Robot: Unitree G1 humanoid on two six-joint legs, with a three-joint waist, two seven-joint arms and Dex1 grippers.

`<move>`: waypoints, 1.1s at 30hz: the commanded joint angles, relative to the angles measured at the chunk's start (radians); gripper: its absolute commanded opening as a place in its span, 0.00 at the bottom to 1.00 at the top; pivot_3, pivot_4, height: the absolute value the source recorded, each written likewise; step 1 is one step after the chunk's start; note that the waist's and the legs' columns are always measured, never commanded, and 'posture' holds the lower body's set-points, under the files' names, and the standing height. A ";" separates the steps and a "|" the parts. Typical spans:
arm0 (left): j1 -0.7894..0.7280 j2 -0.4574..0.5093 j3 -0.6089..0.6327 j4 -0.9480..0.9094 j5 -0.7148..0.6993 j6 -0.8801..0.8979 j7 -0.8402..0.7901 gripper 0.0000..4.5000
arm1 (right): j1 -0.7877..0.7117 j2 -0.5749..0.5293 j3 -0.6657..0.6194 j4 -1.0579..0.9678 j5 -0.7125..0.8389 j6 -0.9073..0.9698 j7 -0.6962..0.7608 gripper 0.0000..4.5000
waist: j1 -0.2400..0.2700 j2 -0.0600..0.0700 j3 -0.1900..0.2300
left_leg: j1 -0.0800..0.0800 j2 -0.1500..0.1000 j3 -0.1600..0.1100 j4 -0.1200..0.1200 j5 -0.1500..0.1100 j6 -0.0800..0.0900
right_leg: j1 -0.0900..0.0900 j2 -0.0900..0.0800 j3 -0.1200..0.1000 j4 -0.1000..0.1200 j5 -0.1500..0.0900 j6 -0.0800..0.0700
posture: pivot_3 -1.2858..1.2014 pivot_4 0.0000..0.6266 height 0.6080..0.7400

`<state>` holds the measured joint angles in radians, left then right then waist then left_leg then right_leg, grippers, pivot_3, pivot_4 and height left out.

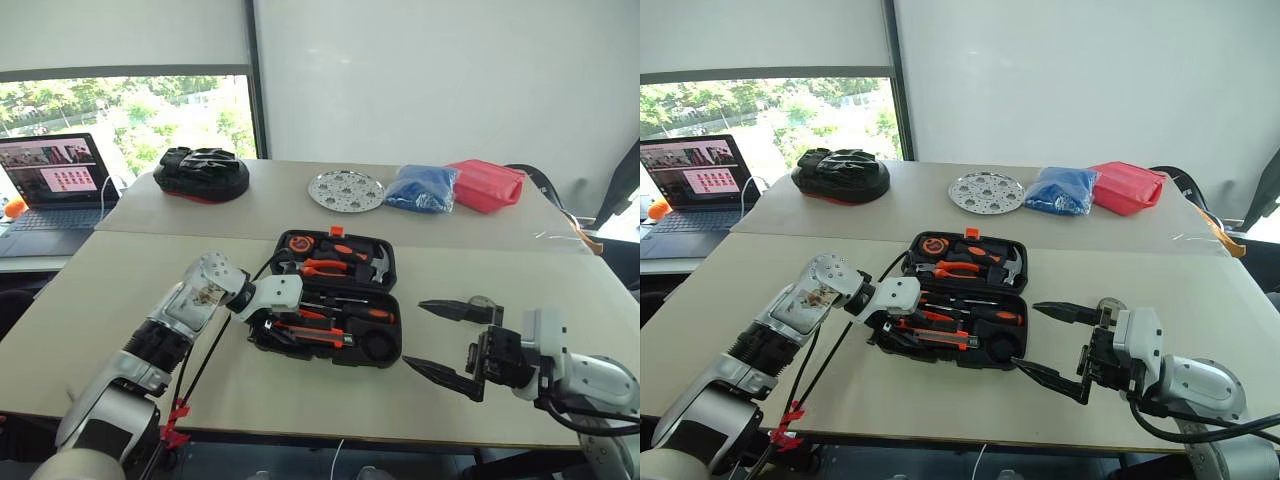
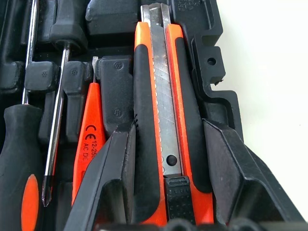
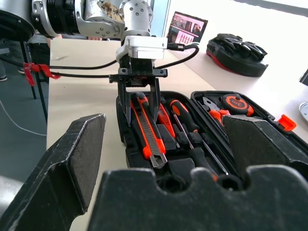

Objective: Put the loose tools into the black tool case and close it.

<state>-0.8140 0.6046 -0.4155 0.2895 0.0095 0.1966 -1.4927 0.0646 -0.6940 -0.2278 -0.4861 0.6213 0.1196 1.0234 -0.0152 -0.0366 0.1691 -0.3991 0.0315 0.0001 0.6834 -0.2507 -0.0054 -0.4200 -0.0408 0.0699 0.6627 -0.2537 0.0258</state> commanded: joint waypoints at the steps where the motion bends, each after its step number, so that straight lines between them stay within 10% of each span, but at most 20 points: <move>1: 0.008 -0.014 0.011 -0.016 -0.037 0.029 -0.022 0.63 | -0.002 0.005 -0.019 -0.017 0.002 -0.029 0.001 1.00 | 0.000 0.000 0.000 | 0.000 0.000 0.000 0.000 0.000 0.000 | 0.000 0.000 0.000 0.000 0.000 0.000 | 0.52 0.24 1.00; 6: 0.009 -0.017 0.060 -0.017 -0.082 -0.026 -0.028 0.97 | -0.004 0.009 -0.016 -0.002 -0.005 -0.038 0.008 1.00 | 0.000 0.000 0.000 | -0.001 0.000 0.000 0.000 0.000 0.000 | 0.000 0.000 0.000 0.000 0.000 0.000 | 0.52 0.24 1.00; 13: -0.007 0.002 0.135 -0.009 -0.166 -0.040 -0.050 0.97 | -0.011 0.014 -0.010 0.007 -0.010 -0.042 0.013 1.00 | -0.002 0.000 0.000 | 0.000 0.000 0.000 0.000 0.000 0.000 | -0.001 0.000 0.000 0.000 0.000 0.000 | 0.52 0.24 1.00; 26: 0.070 -0.013 0.164 0.077 -0.146 -0.169 0.013 0.01 | -0.010 0.021 -0.003 0.014 -0.020 -0.055 0.014 1.00 | 0.000 0.000 0.000 | -0.001 0.000 0.000 0.000 0.000 0.000 | -0.001 0.000 0.000 0.000 0.000 0.000 | 0.52 0.24 1.00; 33: 0.084 -0.036 0.128 0.135 -0.081 -0.188 0.080 0.01 | -0.014 0.021 0.001 0.007 -0.018 -0.047 0.010 1.00 | 0.001 0.000 0.000 | 0.000 0.000 0.000 0.000 0.000 0.000 | 0.000 0.000 0.000 0.000 0.000 0.000 | 0.52 0.24 1.00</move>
<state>-0.7343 0.5768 -0.2762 0.4103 -0.1007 0.0132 -1.4395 0.0582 -0.6750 -0.2131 -0.4609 0.5994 0.0931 1.0366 -0.0146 -0.0363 0.1689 -0.3991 0.0316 0.0000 0.6839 -0.2507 -0.0054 -0.4201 -0.0409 0.0698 0.6633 -0.2536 0.0257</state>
